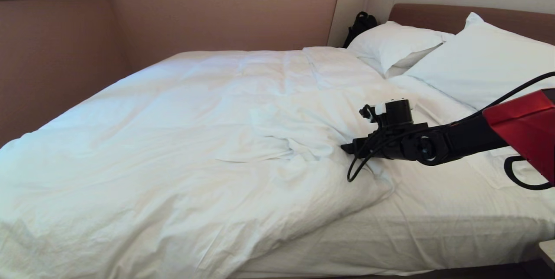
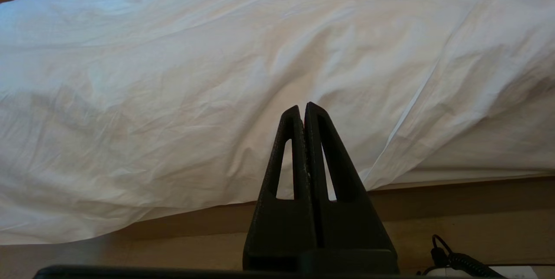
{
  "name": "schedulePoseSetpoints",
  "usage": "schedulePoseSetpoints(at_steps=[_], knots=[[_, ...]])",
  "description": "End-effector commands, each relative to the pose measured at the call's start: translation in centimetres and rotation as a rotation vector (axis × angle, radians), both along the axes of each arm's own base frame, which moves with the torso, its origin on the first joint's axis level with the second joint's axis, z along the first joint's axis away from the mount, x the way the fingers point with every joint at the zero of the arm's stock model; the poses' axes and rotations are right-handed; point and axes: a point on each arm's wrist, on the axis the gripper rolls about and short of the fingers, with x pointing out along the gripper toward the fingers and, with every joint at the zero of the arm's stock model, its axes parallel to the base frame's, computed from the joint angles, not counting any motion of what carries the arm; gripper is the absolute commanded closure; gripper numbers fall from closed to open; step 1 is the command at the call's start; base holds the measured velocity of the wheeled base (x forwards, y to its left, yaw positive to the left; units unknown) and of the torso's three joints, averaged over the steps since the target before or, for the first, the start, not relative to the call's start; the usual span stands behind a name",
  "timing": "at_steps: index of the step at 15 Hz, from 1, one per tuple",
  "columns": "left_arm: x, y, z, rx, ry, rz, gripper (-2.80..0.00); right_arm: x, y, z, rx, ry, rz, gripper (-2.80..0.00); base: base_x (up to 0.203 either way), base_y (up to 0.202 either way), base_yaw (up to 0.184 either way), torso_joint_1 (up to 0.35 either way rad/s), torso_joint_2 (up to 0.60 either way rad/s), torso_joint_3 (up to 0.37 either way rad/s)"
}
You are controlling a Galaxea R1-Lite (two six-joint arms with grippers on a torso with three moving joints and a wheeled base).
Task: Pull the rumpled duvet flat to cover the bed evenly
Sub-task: Flatten the corners of the folded blanket
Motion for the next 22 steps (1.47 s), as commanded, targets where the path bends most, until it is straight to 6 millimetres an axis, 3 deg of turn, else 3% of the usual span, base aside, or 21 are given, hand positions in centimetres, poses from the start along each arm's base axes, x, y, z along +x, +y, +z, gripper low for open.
schedulePoseSetpoints(at_steps=[1,10,11,22], knots=[[0.0,0.0,0.0,0.001,0.000,0.000,0.00,1.0,-0.5,-2.0,-0.011,0.039,-0.015,-2.80,0.000,0.000,0.000,0.000,0.00,0.000],[0.0,0.0,0.0,0.001,0.000,0.000,0.00,1.7,-1.4,-3.1,0.010,0.067,0.001,-2.80,0.000,0.000,0.000,0.000,0.00,0.000],[0.0,0.0,0.0,0.001,0.000,0.000,0.00,1.7,-1.4,-3.1,0.011,0.066,0.001,0.00,0.000,0.000,0.000,0.000,0.00,0.000],[0.0,0.0,0.0,0.001,0.000,0.000,0.00,0.9,-1.5,-1.1,0.026,0.030,-0.002,0.00,0.000,0.000,0.000,0.000,0.00,0.000]])
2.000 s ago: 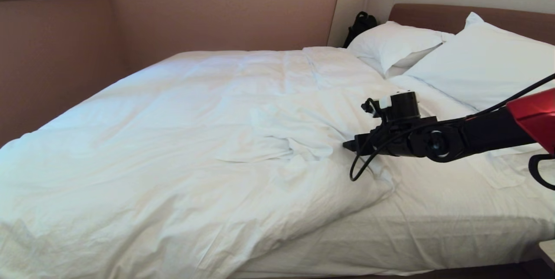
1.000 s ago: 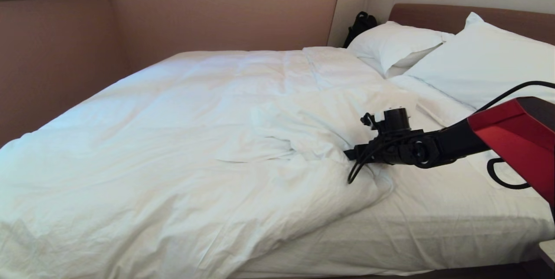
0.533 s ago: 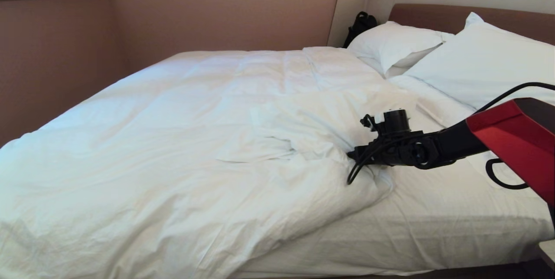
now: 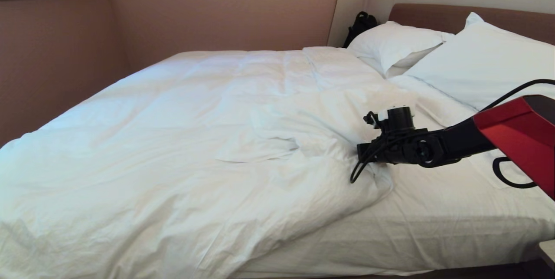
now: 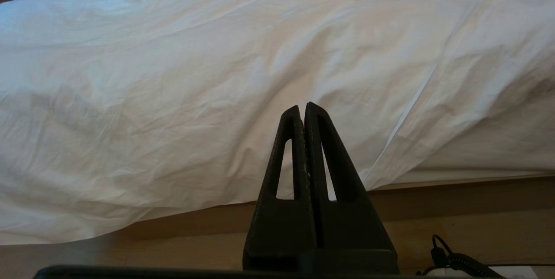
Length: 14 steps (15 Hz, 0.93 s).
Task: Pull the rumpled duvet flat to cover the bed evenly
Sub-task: Flatten the corners of the folded blanket
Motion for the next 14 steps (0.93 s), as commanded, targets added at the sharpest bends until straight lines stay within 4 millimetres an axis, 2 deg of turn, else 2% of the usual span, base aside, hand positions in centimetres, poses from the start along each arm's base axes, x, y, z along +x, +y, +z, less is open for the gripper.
schedulePoseSetpoints(at_steps=[1,6,11,14], knots=[[0.0,0.0,0.0,0.001,0.000,0.000,0.00,-0.7,0.0,1.6,0.007,-0.031,0.002,0.00,0.000,0.000,0.000,0.000,0.00,0.000],[0.0,0.0,0.0,0.001,0.000,0.000,0.00,-2.3,0.0,3.4,-0.007,-0.041,0.017,0.00,0.000,0.000,0.000,0.000,0.00,0.000],[0.0,0.0,0.0,0.001,0.000,0.000,0.00,-5.5,-0.8,6.7,-0.056,0.047,0.031,0.00,0.000,0.000,0.000,0.000,0.00,0.000],[0.0,0.0,0.0,0.001,0.000,0.000,0.00,-7.1,-1.2,7.6,-0.109,0.110,0.056,0.00,0.000,0.000,0.000,0.000,0.00,0.000]])
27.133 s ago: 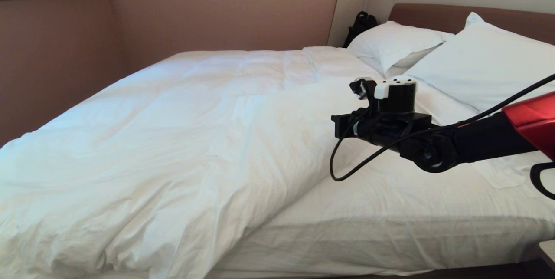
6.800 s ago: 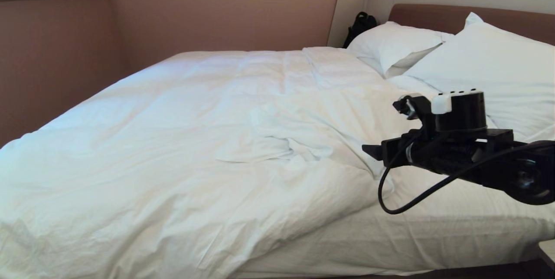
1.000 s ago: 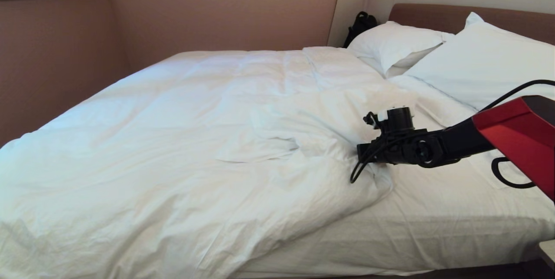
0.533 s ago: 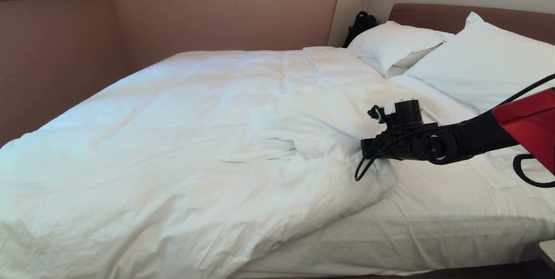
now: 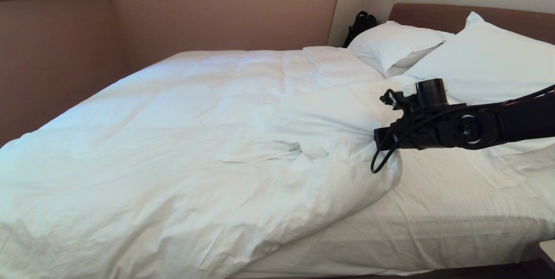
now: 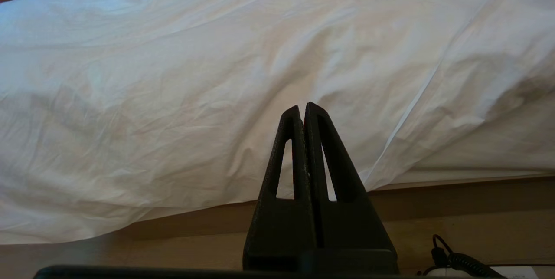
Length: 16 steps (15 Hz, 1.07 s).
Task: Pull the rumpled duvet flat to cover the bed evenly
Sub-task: Flatten the corners of the folded blanket
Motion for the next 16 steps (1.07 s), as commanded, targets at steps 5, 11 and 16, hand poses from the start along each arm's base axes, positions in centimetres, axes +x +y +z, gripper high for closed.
schedulePoseSetpoints(at_steps=[5,11,16], knots=[[0.0,0.0,0.0,0.001,0.000,0.000,0.00,-2.6,-1.1,-1.1,-0.183,0.257,0.053,0.00,0.000,0.000,0.000,0.000,0.00,0.000],[0.0,0.0,0.0,0.001,0.000,0.000,0.00,-0.9,-1.5,-4.4,-0.228,0.326,0.071,0.00,0.000,0.000,0.000,0.000,0.00,0.000],[0.0,0.0,0.0,0.001,0.000,0.000,0.00,-0.3,-2.0,-5.3,-0.238,0.286,0.076,0.00,0.000,0.000,0.000,0.000,0.00,0.000]])
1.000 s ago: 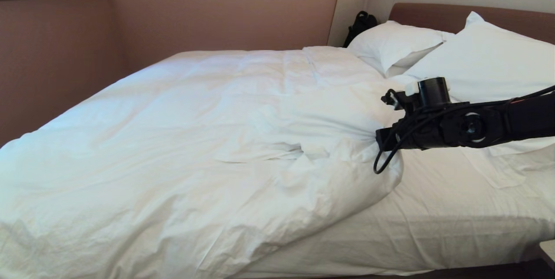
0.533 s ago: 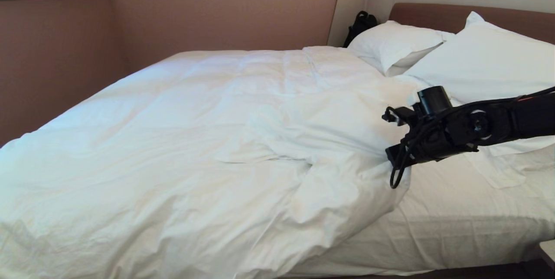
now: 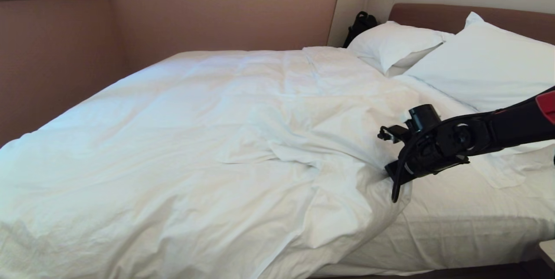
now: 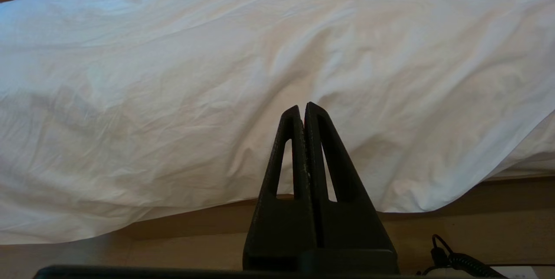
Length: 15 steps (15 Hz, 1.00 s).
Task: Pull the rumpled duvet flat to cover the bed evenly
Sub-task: Flatten the corners of the folded blanket
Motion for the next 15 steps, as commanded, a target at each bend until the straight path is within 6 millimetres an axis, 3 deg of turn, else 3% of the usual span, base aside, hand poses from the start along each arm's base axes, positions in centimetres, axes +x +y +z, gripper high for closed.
schedulePoseSetpoints(at_steps=[1,5,6,7,11,15], knots=[[0.0,0.0,0.0,0.000,-0.001,0.000,0.00,0.5,0.0,-0.1,0.002,-0.043,-0.001,0.00,0.000,0.000,0.000,0.000,0.00,0.000],[0.0,0.0,0.0,0.000,-0.001,0.000,0.00,0.1,0.0,0.3,0.000,-0.050,-0.004,0.00,0.000,0.000,0.000,0.000,0.00,0.000],[0.0,0.0,0.0,0.000,-0.001,0.000,0.00,0.0,0.0,0.5,0.000,-0.055,-0.003,-1.11,0.000,0.000,0.000,0.000,0.00,0.000],[0.0,0.0,0.0,0.000,-0.001,0.000,0.00,-0.3,-0.1,1.0,0.000,-0.065,0.000,-2.80,0.000,0.000,0.000,0.000,0.00,0.000],[0.0,0.0,0.0,0.000,-0.001,0.000,0.00,-1.6,-0.1,2.4,-0.011,-0.089,0.024,-2.80,0.000,0.000,0.000,0.000,0.00,0.000],[0.0,0.0,0.0,0.000,-0.001,0.000,0.00,-4.8,0.1,5.8,-0.017,-0.177,0.068,-2.80,0.000,0.000,0.000,0.000,0.00,0.000]])
